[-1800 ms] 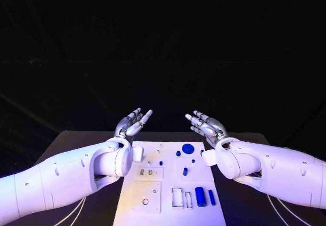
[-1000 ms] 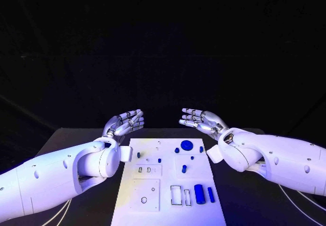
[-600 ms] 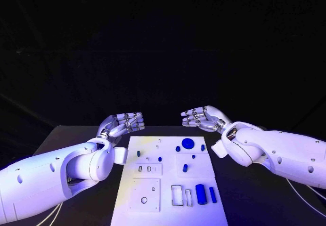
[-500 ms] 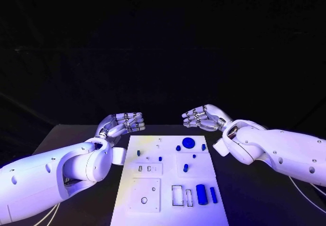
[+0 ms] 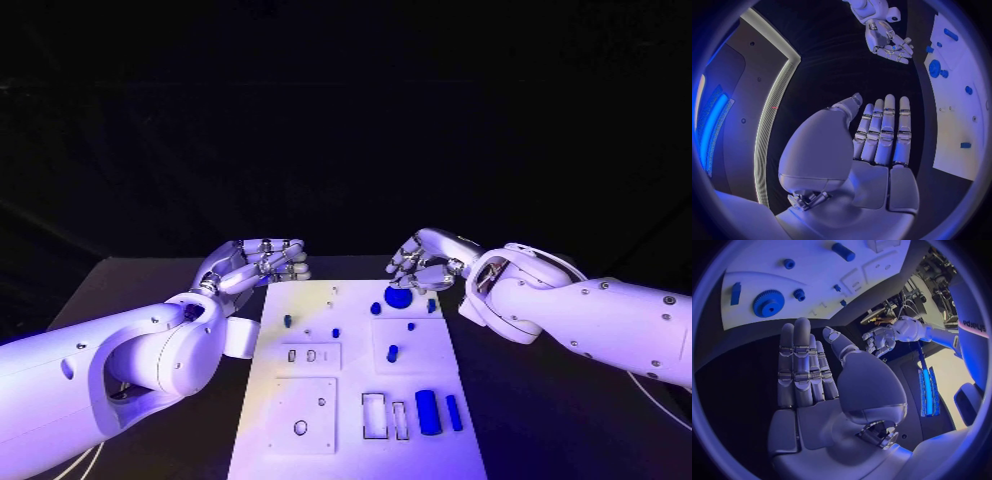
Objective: Assemble the parts on the task board
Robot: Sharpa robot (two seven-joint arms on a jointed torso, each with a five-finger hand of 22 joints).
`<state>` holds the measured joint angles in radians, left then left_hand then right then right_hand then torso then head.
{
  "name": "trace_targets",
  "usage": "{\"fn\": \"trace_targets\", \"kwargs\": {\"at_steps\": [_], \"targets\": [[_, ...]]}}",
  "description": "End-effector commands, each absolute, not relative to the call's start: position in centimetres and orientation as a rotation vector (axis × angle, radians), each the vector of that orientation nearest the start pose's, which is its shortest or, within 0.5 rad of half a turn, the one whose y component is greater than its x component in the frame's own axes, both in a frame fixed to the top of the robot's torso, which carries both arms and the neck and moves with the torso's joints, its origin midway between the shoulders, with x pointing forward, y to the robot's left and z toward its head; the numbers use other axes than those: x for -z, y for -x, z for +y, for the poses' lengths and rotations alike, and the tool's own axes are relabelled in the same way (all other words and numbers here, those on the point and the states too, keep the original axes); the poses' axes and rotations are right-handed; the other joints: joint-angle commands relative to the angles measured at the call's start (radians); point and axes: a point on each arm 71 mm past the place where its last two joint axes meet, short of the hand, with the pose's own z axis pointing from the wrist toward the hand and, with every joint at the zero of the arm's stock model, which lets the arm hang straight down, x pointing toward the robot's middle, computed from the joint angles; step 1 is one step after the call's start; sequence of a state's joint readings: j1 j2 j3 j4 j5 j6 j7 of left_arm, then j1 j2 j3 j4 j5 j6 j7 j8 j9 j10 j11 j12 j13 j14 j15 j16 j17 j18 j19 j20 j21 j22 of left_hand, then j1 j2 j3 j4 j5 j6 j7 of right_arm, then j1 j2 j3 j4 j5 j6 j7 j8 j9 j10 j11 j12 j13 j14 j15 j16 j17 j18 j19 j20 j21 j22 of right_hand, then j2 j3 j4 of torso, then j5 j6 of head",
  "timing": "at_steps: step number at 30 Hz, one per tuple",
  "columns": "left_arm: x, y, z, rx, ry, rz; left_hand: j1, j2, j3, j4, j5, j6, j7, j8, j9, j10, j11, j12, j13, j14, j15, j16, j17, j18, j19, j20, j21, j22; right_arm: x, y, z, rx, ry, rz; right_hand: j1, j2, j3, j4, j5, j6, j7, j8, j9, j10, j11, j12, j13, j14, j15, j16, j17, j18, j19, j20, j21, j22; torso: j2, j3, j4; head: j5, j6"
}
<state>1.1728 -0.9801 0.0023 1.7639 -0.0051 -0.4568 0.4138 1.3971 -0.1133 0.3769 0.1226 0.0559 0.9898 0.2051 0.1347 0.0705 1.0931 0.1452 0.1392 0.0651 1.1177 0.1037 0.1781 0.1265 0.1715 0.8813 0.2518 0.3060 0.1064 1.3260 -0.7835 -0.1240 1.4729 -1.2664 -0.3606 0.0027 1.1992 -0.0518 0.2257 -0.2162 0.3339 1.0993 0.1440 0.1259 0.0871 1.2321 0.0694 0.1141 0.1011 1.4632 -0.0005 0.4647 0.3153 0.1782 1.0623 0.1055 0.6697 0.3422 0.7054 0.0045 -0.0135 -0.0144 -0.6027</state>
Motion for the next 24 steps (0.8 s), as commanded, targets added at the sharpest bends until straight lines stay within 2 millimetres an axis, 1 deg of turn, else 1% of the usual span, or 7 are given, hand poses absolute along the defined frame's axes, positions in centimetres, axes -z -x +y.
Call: {"fn": "trace_targets", "kwargs": {"at_steps": [1, 2, 5, 9, 16, 18, 24], "targets": [[15.0, -44.4, 20.8, 1.570, 1.085, 1.379, 0.001, -0.007, 0.006, 0.000, 0.003, 0.006, -0.001, -0.005, -0.001, 0.008, 0.002, -0.003, -0.001, 0.006, 0.001, 0.000, 0.001, 0.014, 0.007, 0.000, 0.004, -0.002, 15.4, -50.4, -17.7, -0.613, 0.299, 1.606, 0.000, -0.016, -0.012, 0.010, -0.008, -0.017, 0.001, -0.014, 0.000, -0.022, 0.002, -0.009, 0.008, 0.043, -0.006, 0.072, 0.052, 0.003, 0.019, -0.005, 0.026, 0.018, 0.019, -0.0007, 0.0005, -0.007, -0.003], [14.9, -44.3, 20.8, 1.574, 1.082, 1.380, -0.001, -0.007, 0.006, 0.000, 0.003, 0.005, -0.001, -0.007, -0.001, 0.008, 0.002, -0.005, -0.001, 0.007, 0.001, 0.000, 0.002, 0.014, 0.008, 0.000, 0.004, -0.002, 15.4, -50.4, -17.5, -0.599, 0.317, 1.604, 0.002, -0.020, -0.015, 0.013, -0.009, -0.024, -0.001, -0.020, -0.001, -0.035, 0.006, -0.014, 0.010, 0.040, -0.006, 0.090, 0.068, 0.003, 0.019, -0.004, 0.031, 0.023, 0.021, -0.0010, 0.0010, -0.008, -0.005], [14.7, -44.2, 20.6, 1.584, 1.075, 1.383, -0.002, -0.007, 0.007, 0.001, 0.003, 0.005, 0.000, -0.008, -0.001, 0.007, 0.003, -0.007, -0.001, 0.007, 0.002, -0.001, 0.002, 0.014, 0.009, -0.001, 0.005, -0.002, 15.5, -50.4, -17.0, -0.564, 0.359, 1.599, 0.010, -0.026, -0.028, 0.026, -0.013, -0.036, -0.006, -0.028, 0.002, -0.063, 0.006, -0.013, 0.018, 0.037, -0.005, 0.163, 0.129, 0.004, 0.028, -0.006, 0.053, 0.042, 0.029, -0.0024, 0.0025, -0.013, -0.005], [14.4, -44.0, 20.5, 1.594, 1.069, 1.384, -0.004, -0.008, 0.007, 0.001, 0.003, 0.004, 0.001, -0.010, -0.001, 0.007, 0.004, -0.011, -0.001, 0.007, 0.002, -0.003, 0.003, 0.014, 0.010, -0.001, 0.004, -0.003, 15.6, -50.4, -16.3, -0.528, 0.403, 1.595, 0.026, -0.027, -0.039, 0.045, -0.010, -0.038, -0.010, -0.030, 0.010, -0.079, 0.006, 0.004, 0.035, 0.040, -0.008, 0.389, 0.357, 0.001, 0.048, -0.009, 0.103, 0.089, 0.037, -0.0039, 0.0047, -0.014, -0.004], [14.0, -43.9, 20.3, 1.602, 1.062, 1.385, -0.010, -0.010, 0.007, 0.003, 0.003, 0.002, 0.004, -0.015, -0.002, 0.006, 0.006, -0.018, -0.001, 0.004, 0.005, -0.010, 0.004, 0.013, 0.009, -0.001, 0.002, -0.005, 16.0, -50.5, -15.3, -0.495, 0.454, 1.602, 0.044, -0.026, -0.032, 0.067, 0.000, -0.036, -0.012, -0.033, 0.020, -0.094, 0.006, 0.021, 0.050, 0.040, -0.008, 0.633, 0.603, -0.035, 0.148, -0.011, 0.319, 0.369, 0.051, -0.0057, 0.0112, -0.017, -0.001], [13.9, -43.9, 20.3, 1.604, 1.061, 1.385, -0.011, -0.010, 0.007, 0.003, 0.003, 0.001, 0.005, -0.016, -0.002, 0.006, 0.007, -0.021, -0.001, 0.003, 0.005, -0.012, 0.004, 0.013, 0.008, -0.001, 0.001, -0.006, 16.1, -50.5, -15.1, -0.491, 0.463, 1.607, 0.047, -0.027, -0.028, 0.070, 0.001, -0.035, -0.012, -0.034, 0.022, -0.095, 0.006, 0.023, 0.052, 0.041, -0.007, 0.668, 0.639, -0.041, 0.163, -0.011, 0.353, 0.415, 0.054, -0.0060, 0.0123, -0.017, -0.001], [13.8, -43.8, 20.3, 1.607, 1.066, 1.384, -0.017, -0.012, 0.006, 0.004, 0.003, -0.004, 0.010, -0.023, -0.003, 0.003, 0.011, -0.031, 0.000, -0.002, 0.009, -0.021, 0.005, 0.012, 0.004, 0.001, -0.004, -0.010, 16.5, -50.6, -14.8, -0.474, 0.481, 1.622, 0.051, -0.028, -0.017, 0.077, 0.002, -0.031, -0.011, -0.035, 0.025, -0.094, 0.006, 0.029, 0.055, 0.042, -0.006, 0.726, 0.698, -0.050, 0.182, -0.011, 0.405, 0.484, 0.063, -0.0064, 0.0156, -0.016, 0.001]]}}
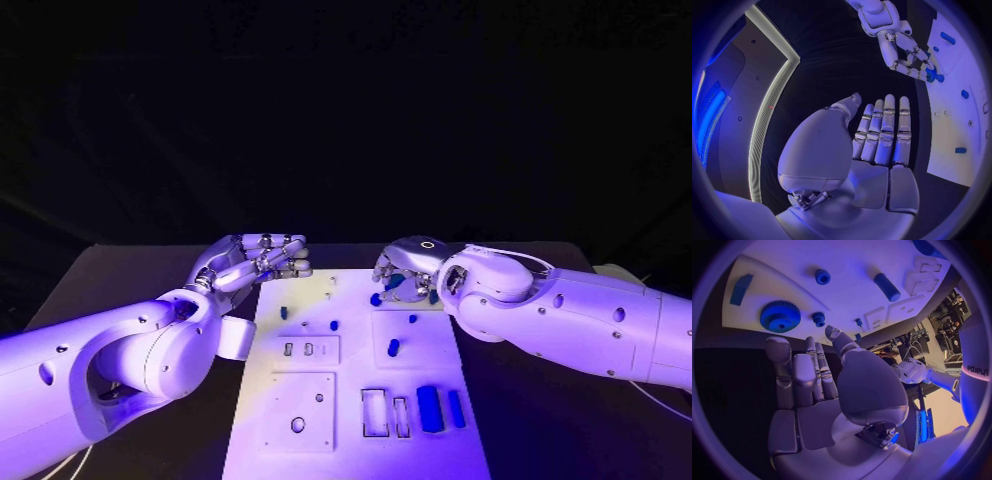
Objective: Assemble the parts on the task board
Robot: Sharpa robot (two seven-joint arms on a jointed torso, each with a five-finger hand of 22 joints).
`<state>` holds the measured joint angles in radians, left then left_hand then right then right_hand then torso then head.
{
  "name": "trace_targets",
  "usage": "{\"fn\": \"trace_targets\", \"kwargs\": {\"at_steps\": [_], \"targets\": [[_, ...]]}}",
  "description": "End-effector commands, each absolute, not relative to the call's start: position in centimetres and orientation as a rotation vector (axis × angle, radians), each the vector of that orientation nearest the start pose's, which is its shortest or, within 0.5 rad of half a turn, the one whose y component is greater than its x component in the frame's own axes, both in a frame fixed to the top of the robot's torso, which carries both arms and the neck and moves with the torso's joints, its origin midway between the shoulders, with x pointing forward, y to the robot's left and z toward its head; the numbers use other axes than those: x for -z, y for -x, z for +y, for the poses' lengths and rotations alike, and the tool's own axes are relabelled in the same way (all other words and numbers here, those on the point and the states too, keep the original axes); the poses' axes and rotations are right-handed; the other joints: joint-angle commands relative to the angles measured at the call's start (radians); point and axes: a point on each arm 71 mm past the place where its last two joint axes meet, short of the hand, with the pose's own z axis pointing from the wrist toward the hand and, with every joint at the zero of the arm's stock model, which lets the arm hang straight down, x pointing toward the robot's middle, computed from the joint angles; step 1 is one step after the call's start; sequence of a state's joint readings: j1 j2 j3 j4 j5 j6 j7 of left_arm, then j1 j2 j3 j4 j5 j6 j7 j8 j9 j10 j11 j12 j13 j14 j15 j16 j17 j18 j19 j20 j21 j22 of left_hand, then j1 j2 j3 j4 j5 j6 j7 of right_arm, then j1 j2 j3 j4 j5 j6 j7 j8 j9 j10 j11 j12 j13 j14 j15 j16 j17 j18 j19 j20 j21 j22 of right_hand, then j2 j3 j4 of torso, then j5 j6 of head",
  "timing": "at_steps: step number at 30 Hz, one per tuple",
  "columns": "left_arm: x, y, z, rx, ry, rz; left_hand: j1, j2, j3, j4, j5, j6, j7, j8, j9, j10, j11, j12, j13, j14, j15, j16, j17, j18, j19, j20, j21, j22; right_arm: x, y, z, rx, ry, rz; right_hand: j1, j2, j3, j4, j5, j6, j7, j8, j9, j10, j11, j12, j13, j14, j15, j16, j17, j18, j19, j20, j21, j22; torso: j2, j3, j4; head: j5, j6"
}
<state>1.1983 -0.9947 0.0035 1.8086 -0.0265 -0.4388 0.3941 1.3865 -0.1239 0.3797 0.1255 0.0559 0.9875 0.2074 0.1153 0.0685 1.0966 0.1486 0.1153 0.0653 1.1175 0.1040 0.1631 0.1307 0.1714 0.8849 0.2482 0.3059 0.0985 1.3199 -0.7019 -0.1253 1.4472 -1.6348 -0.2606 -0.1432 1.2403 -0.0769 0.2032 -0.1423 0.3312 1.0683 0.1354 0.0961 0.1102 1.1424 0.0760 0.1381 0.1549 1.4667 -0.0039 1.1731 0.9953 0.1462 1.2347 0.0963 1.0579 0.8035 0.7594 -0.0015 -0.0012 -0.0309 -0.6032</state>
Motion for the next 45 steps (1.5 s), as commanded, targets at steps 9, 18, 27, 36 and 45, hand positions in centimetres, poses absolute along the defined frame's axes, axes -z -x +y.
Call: {"fn": "trace_targets", "kwargs": {"at_steps": [9, 18, 27, 36, 45], "targets": [[13.6, -43.8, 20.5, 1.606, 1.075, 1.377, -0.009, -0.002, 0.003, 0.000, 0.003, -0.006, 0.013, -0.011, -0.001, -0.004, 0.012, -0.016, 0.000, -0.008, 0.013, -0.015, 0.002, 0.012, -0.004, 0.007, -0.009, -0.006, 16.9, -50.6, -14.6, -0.461, 0.499, 1.638, 0.013, -0.002, 0.021, 0.009, 0.006, 0.011, 0.000, -0.004, 0.005, 0.005, -0.002, 0.013, 0.005, 0.038, -0.005, 0.061, 0.062, -0.028, 0.033, 0.000, 0.072, 0.098, 0.016, -0.0003, 0.0041, -0.001, 0.002], [13.6, -43.9, 20.5, 1.605, 1.081, 1.377, -0.010, 0.000, 0.004, -0.001, 0.003, -0.010, 0.016, -0.016, -0.001, -0.007, 0.015, -0.023, 0.000, -0.012, 0.016, -0.022, 0.003, 0.012, -0.008, 0.010, -0.013, -0.009, 17.2, -50.6, -14.3, -0.452, 0.502, 1.655, 0.013, 0.005, 0.035, 0.018, 0.000, 0.016, 0.002, -0.005, 0.007, 0.009, -0.002, 0.015, 0.006, 0.036, -0.004, 0.078, 0.076, -0.030, 0.037, 0.000, 0.090, 0.122, 0.023, 0.0007, 0.0055, 0.001, 0.010], [13.6, -43.9, 20.6, 1.606, 1.082, 1.379, -0.010, 0.001, 0.005, -0.001, 0.003, -0.010, 0.017, -0.017, -0.001, -0.008, 0.016, -0.024, 0.000, -0.012, 0.016, -0.022, 0.004, 0.012, -0.008, 0.010, -0.013, -0.009, 17.4, -50.6, -14.3, -0.451, 0.500, 1.659, 0.015, 0.007, 0.053, 0.027, -0.003, 0.026, 0.001, -0.005, 0.010, 0.022, -0.004, 0.022, 0.008, 0.037, -0.005, 0.105, 0.103, -0.034, 0.045, 0.000, 0.116, 0.159, 0.028, 0.0009, 0.0050, 0.000, 0.010], [13.4, -43.8, 20.5, 1.610, 1.081, 1.384, -0.007, 0.003, 0.007, -0.003, 0.004, -0.009, 0.016, -0.017, -0.001, -0.007, 0.015, -0.026, 0.001, -0.012, 0.016, -0.024, 0.004, 0.012, -0.009, 0.011, -0.014, -0.010, 17.4, -50.6, -13.9, -0.459, 0.502, 1.654, 0.015, 0.011, 0.062, 0.032, -0.005, 0.030, 0.001, -0.005, 0.011, 0.030, -0.006, 0.026, 0.009, 0.035, -0.006, 0.109, 0.104, -0.034, 0.043, 0.000, 0.120, 0.164, 0.033, 0.0022, 0.0069, 0.000, 0.009], [13.4, -43.8, 20.6, 1.610, 1.080, 1.385, -0.004, 0.002, 0.009, -0.006, 0.003, -0.009, 0.016, -0.019, 0.000, -0.008, 0.016, -0.028, 0.001, -0.013, 0.016, -0.026, 0.005, 0.013, -0.010, 0.011, -0.015, -0.011, 17.3, -50.6, -13.7, -0.462, 0.498, 1.648, 0.009, 0.005, 0.065, 0.039, -0.014, 0.028, 0.002, -0.008, 0.011, 0.035, -0.006, 0.027, 0.009, 0.033, -0.006, 0.111, 0.102, -0.034, 0.040, 0.000, 0.122, 0.168, 0.035, 0.0020, 0.0052, 0.002, 0.008]]}}
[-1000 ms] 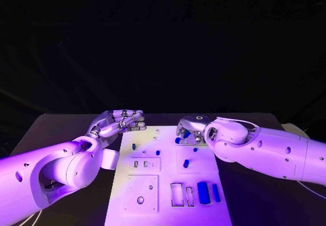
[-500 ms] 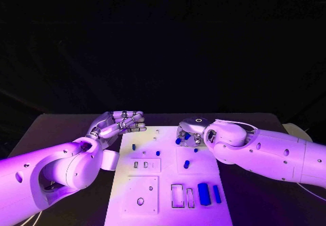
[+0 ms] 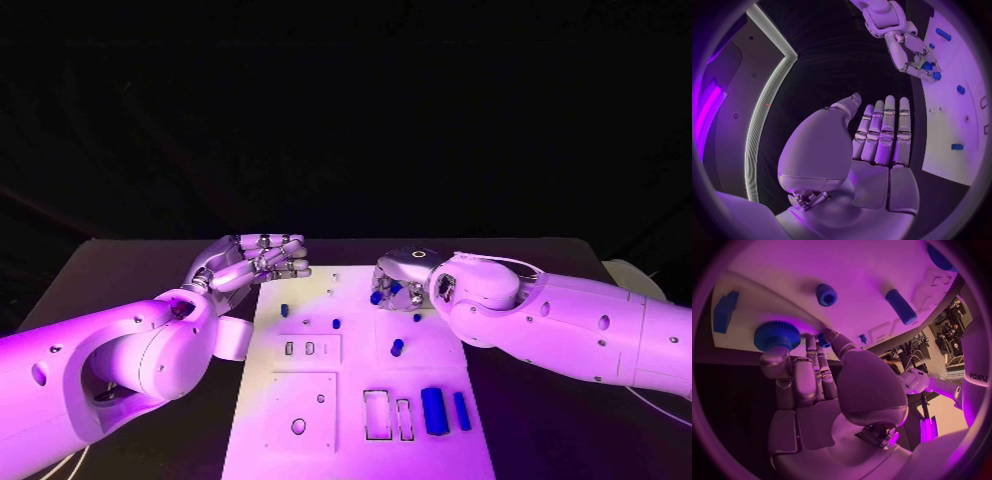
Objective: Assemble the parts on the task board
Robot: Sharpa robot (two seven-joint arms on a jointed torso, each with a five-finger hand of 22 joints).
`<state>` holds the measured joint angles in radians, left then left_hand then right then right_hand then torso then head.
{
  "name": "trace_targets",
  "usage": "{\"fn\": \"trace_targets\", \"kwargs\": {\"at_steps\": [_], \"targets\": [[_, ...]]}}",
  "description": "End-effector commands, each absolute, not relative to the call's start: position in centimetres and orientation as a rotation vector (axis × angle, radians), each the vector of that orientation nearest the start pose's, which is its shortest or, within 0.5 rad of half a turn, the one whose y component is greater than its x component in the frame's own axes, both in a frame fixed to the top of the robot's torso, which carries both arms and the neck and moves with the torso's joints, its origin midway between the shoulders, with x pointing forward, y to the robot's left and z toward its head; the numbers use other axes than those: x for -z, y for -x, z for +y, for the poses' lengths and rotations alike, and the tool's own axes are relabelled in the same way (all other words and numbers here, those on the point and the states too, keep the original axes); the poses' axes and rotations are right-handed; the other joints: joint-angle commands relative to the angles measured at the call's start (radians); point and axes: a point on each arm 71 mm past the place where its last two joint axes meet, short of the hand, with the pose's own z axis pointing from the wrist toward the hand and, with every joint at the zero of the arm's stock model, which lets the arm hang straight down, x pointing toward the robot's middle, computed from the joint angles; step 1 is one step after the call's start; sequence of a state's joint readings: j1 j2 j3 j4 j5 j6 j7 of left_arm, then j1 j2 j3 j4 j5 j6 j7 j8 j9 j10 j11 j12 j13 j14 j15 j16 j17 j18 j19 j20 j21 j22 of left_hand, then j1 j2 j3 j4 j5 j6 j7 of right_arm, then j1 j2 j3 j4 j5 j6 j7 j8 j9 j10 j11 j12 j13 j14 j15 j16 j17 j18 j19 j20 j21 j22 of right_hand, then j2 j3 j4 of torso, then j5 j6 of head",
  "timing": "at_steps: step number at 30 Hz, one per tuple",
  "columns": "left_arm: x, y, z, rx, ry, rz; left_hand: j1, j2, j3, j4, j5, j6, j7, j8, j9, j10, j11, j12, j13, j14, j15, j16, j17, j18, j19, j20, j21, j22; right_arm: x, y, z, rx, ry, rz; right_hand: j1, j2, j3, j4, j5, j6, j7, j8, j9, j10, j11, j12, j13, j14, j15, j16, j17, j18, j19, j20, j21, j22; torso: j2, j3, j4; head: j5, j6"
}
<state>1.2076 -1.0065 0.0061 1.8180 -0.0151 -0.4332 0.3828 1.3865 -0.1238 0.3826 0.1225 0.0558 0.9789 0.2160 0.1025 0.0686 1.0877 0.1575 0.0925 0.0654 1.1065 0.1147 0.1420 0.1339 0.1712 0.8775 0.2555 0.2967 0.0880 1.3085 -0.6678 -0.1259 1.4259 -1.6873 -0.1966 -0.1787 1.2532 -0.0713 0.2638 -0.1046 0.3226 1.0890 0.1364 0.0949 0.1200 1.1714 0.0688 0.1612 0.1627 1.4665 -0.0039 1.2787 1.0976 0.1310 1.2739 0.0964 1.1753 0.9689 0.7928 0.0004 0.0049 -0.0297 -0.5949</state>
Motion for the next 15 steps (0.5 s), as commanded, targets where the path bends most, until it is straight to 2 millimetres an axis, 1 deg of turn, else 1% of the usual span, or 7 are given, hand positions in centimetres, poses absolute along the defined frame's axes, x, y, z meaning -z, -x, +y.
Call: {"fn": "trace_targets", "kwargs": {"at_steps": [1, 8, 15], "targets": [[13.36, -43.84, 20.59, 1.609, 1.080, 1.385, -0.004, 0.002, 0.006, -0.003, 0.003, -0.001, 0.008, -0.006, -0.001, 0.001, 0.007, -0.005, 0.001, -0.002, 0.006, -0.005, 0.002, 0.013, -0.002, 0.004, -0.006, -0.001, 17.30, -50.58, -13.72, -0.462, 0.498, 1.648, -0.005, -0.002, 0.004, 0.003, -0.007, 0.007, 0.001, -0.007, 0.001, 0.006, 0.001, 0.004, 0.001, 0.032, -0.006, 0.005, -0.001, -0.019, 0.001, 0.000, 0.006, 0.004, 0.002, 0.0003, -0.0008, 0.000, 0.000], [13.35, -43.86, 20.63, 1.608, 1.081, 1.387, -0.002, 0.002, 0.007, -0.006, 0.003, -0.001, 0.008, -0.007, 0.000, 0.001, 0.007, -0.007, 0.001, -0.002, 0.006, -0.007, 0.002, 0.013, -0.002, 0.004, -0.007, -0.001, 17.26, -50.52, -13.73, -0.463, 0.492, 1.646, -0.015, -0.018, 0.002, 0.012, -0.013, -0.004, 0.007, -0.015, -0.001, 0.011, 0.004, 0.006, 0.003, 0.029, -0.004, 0.006, -0.005, -0.020, -0.002, 0.001, 0.009, 0.010, 0.003, 0.0000, 0.0002, 0.001, 0.002], [13.36, -43.91, 20.72, 1.605, 1.083, 1.387, -0.001, 0.002, 0.008, -0.007, 0.003, -0.002, 0.009, -0.008, -0.001, 0.000, 0.007, -0.008, 0.001, -0.002, 0.006, -0.008, 0.002, 0.013, -0.003, 0.004, -0.007, -0.002, 17.16, -50.38, -13.64, -0.474, 0.491, 1.636, -0.022, -0.031, -0.001, 0.018, -0.014, -0.011, 0.010, -0.020, -0.002, 0.011, 0.006, 0.006, 0.003, 0.026, -0.002, 0.003, -0.014, -0.018, -0.007, 0.003, 0.006, 0.006, 0.005, 0.0001, -0.0005, 0.001, 0.008]]}}
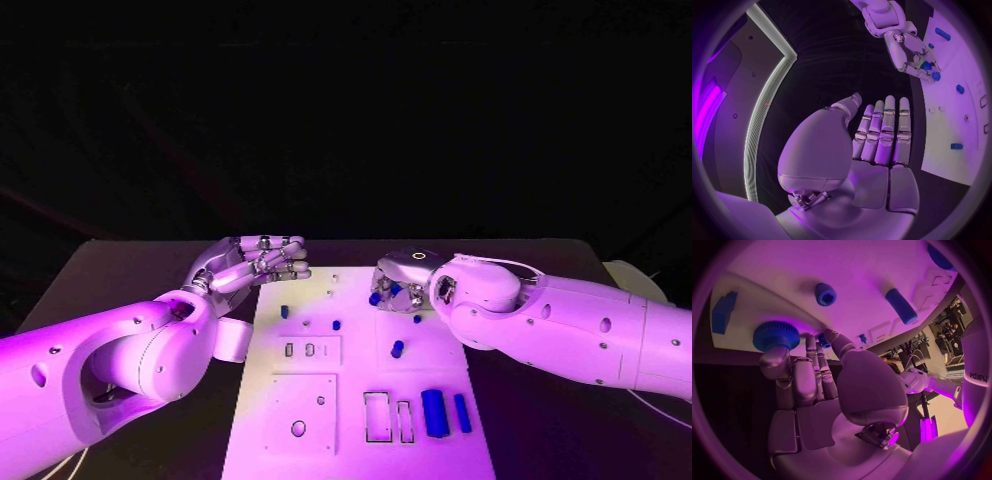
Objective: Assemble the parts on the task board
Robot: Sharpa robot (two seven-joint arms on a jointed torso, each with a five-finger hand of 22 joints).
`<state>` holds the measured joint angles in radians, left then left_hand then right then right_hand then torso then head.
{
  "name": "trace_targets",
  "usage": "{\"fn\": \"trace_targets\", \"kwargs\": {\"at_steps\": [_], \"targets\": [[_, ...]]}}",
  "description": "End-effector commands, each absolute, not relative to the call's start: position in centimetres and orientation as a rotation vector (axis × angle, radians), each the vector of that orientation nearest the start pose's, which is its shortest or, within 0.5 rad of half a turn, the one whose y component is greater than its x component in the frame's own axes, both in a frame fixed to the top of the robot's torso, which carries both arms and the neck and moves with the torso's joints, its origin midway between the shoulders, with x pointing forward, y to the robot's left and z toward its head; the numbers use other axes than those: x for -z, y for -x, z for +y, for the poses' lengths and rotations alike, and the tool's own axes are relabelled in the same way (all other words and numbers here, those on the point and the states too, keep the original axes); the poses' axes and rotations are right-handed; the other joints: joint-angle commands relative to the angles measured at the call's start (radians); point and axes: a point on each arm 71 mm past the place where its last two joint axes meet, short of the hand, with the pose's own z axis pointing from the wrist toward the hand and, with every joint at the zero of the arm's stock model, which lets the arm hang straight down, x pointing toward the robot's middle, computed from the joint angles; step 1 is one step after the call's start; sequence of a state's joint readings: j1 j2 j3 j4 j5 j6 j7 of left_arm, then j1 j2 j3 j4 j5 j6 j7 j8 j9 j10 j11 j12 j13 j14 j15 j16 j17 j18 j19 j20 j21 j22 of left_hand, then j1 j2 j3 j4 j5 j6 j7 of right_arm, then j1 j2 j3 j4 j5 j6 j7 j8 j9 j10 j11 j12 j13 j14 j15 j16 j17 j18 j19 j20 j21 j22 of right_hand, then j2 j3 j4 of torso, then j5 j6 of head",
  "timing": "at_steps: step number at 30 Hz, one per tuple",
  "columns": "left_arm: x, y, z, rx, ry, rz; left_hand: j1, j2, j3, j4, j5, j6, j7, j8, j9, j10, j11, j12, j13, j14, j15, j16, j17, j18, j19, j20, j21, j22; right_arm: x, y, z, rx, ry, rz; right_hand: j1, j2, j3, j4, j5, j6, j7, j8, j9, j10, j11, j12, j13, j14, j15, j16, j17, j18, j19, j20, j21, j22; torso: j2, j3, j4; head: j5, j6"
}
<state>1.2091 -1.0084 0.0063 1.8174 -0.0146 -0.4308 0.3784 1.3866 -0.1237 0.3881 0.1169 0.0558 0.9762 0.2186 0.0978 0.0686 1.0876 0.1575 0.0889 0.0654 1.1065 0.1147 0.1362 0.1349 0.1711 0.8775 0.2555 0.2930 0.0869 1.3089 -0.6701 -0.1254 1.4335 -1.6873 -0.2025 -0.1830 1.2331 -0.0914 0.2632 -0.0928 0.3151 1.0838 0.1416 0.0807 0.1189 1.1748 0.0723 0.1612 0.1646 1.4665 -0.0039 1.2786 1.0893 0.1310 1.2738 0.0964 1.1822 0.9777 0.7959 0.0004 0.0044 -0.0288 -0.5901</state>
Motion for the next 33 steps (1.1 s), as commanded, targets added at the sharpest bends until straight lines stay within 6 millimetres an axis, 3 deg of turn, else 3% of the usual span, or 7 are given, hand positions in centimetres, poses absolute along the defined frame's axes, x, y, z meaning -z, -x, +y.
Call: {"fn": "trace_targets", "kwargs": {"at_steps": [1, 33], "targets": [[13.36, -43.91, 20.72, 1.605, 1.083, 1.387, -0.001, 0.002, 0.002, -0.002, 0.003, 0.001, 0.006, -0.003, -0.001, 0.000, 0.007, -0.004, 0.001, -0.003, 0.006, -0.002, 0.002, 0.013, -0.003, 0.004, -0.004, -0.001, 17.14, -50.36, -13.63, -0.476, 0.491, 1.634, -0.003, -0.012, -0.001, 0.007, -0.006, -0.007, 0.005, -0.006, -0.001, 0.007, 0.002, 0.007, 0.001, 0.025, -0.002, 0.001, -0.009, -0.018, -0.009, 0.003, -0.002, -0.005, 0.002, 0.0001, 0.0001, 0.000, 0.003], [13.40, -43.98, 20.96, 1.597, 1.086, 1.387, 0.003, 0.003, 0.005, -0.005, 0.004, -0.001, 0.008, -0.006, -0.001, -0.001, 0.009, -0.008, 0.001, -0.003, 0.007, -0.005, 0.002, 0.013, -0.003, 0.005, -0.005, -0.002, 17.00, -50.07, -13.28, -0.504, 0.491, 1.626, -0.028, -0.050, -0.034, 0.039, -0.008, -0.034, 0.009, -0.015, -0.005, 0.000, 0.007, 0.010, 0.008, 0.015, 0.002, -0.010, -0.033, -0.014, -0.027, 0.008, -0.013, -0.013, 0.007, 0.0012, 0.0010, -0.002, 0.007]]}}
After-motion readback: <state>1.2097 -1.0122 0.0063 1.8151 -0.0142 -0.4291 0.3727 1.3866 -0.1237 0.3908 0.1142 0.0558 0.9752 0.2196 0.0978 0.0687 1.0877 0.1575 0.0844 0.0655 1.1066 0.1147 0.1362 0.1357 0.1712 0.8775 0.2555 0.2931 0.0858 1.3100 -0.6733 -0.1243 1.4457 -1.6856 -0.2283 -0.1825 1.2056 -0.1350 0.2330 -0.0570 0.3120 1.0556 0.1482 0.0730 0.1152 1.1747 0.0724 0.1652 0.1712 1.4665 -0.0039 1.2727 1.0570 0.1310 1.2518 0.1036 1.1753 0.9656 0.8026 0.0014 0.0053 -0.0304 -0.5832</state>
